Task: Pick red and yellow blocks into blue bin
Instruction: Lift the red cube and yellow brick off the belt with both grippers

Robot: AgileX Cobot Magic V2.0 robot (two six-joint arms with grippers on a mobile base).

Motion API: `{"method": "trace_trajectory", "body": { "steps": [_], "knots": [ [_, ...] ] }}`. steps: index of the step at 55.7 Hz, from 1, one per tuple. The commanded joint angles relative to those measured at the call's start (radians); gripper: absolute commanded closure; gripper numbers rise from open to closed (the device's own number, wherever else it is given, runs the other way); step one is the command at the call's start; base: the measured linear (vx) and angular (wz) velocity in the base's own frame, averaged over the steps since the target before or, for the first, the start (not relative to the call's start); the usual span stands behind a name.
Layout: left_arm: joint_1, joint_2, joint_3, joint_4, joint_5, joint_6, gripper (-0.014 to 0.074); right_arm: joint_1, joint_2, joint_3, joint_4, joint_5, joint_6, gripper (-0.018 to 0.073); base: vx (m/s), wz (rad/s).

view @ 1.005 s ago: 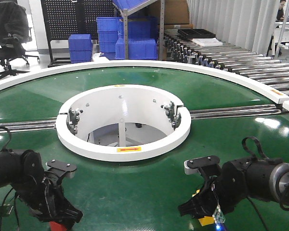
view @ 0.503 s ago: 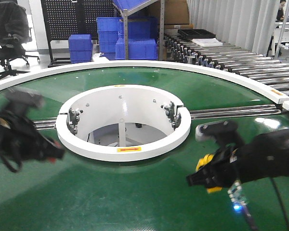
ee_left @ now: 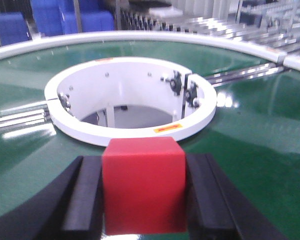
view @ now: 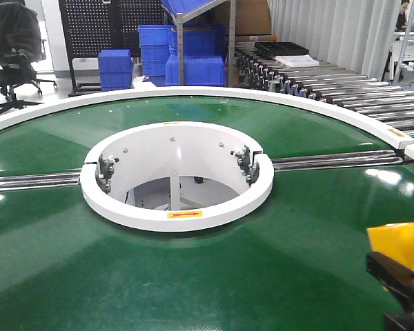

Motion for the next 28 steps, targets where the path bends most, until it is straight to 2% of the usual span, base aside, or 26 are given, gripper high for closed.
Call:
{"method": "trace_trajectory", "body": {
  "steps": [1,28],
  "knots": [
    [-0.005,-0.093,0.037,-0.018,-0.119,-0.009,0.0597,0.000,-0.058,-0.014,-0.001,-0.082,0.007,0.0569,0.00,0.00],
    [-0.005,-0.126,0.056,-0.018,-0.114,-0.009,0.0597,0.000,-0.059,-0.014,-0.001,-0.057,0.007,0.0569,0.00,0.00]
  ]
}}
